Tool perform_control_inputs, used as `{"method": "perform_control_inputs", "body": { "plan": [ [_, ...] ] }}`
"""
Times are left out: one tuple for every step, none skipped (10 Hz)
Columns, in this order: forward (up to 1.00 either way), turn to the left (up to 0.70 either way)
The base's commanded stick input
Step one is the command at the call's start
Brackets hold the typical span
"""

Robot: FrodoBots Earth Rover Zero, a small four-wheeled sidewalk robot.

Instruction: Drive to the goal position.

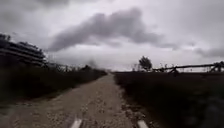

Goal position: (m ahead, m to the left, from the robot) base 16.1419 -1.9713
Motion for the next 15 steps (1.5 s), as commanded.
{"method": "perform_control_inputs", "body": {
  "plan": [
    [0.70, 0.00],
    [0.70, 0.00],
    [0.70, 0.00],
    [0.70, 0.00],
    [0.70, 0.00],
    [0.70, 0.00],
    [0.70, 0.00],
    [0.70, 0.00],
    [0.70, 0.00],
    [0.70, 0.00],
    [0.70, 0.00],
    [0.70, 0.00],
    [0.70, 0.00],
    [0.70, 0.00],
    [0.70, 0.00]
  ]
}}
